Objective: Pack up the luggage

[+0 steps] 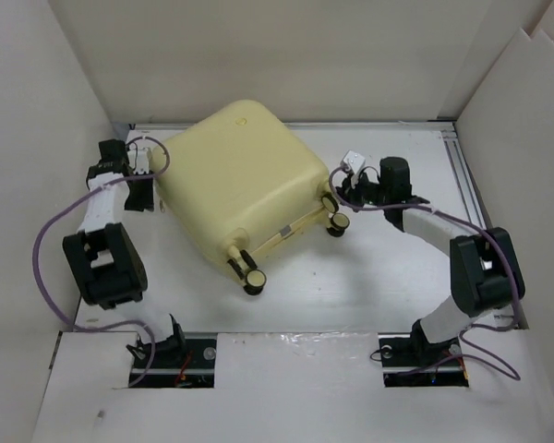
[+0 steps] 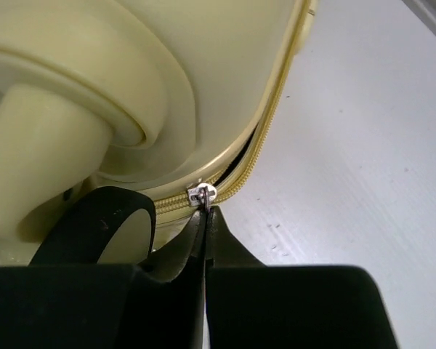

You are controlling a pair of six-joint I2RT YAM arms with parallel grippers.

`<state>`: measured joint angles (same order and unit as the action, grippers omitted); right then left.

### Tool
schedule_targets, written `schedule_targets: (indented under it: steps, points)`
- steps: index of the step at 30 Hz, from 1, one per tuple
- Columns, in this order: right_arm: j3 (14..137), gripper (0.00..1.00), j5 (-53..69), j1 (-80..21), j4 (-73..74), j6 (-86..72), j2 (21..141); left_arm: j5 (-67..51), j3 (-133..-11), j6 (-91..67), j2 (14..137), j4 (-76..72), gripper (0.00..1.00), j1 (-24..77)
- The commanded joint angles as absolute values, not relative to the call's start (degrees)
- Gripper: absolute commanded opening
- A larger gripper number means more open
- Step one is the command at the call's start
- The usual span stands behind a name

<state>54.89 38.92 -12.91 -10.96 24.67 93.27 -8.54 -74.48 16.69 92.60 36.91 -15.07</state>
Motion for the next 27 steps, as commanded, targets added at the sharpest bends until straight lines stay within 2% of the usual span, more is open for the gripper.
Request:
schedule_targets:
  steps: [1,5,7,11,14,15,16,18,19,22,23,25,27]
  points:
    - [50.46,0.00,36.50,-23.80,-13.97,26.37,86.15,-15.29,-80.92,14.95,102.89,33.31,0.28,-9.50]
    - [45.10,0.00,28.95,-34.34,-14.58,23.47,80.17,-19.50,-102.40,13.89,116.59,36.20,0.29,-5.20]
    - [44.47,0.00,25.51,-41.64,-16.51,21.19,79.63,-23.00,-112.87,12.49,119.60,38.58,0.30,-2.99]
    - [48.42,0.00,24.17,-47.55,-17.05,18.55,83.92,-24.53,-121.37,11.60,122.17,42.09,0.33,-2.46]
    - [51.14,0.00,23.64,-48.16,-18.10,16.79,88.66,-21.64,-115.17,13.44,113.32,40.71,0.34,-3.07]
    - [51.15,0.00,23.64,-48.16,-18.80,16.79,89.81,-20.23,-107.48,14.32,109.72,39.21,0.37,-3.08]
    - [51.76,0.00,23.12,-48.16,-20.37,16.18,90.87,-19.08,-103.49,15.72,101.86,37.72,0.39,-3.08]
    - [53.61,0.00,22.07,-48.16,-20.92,14.60,94.38,-14.97,-96.71,21.42,94.26,35.51,0.44,-1.68]
    - [54.40,0.00,21.54,-48.16,-21.61,13.81,95.53,-14.94,-91.81,23.97,90.65,35.51,0.51,-1.15]
    - [57.30,0.00,20.75,-48.16,-23.81,10.82,99.05,-18.27,-86.94,35.56,78.60,41.11,0.65,1.40]
    - [57.91,0.00,20.74,-48.86,-24.95,10.20,99.66,-19.76,-84.23,39.42,73.88,43.92,0.76,2.45]
    - [58.97,0.00,19.17,-48.87,-26.01,8.36,100.89,-23.10,-81.58,48.12,69.98,52.80,0.84,5.96]
    - [58.97,0.00,17.06,-48.87,-27.33,7.04,100.90,-22.25,-76.66,48.95,66.29,55.80,0.91,9.56]
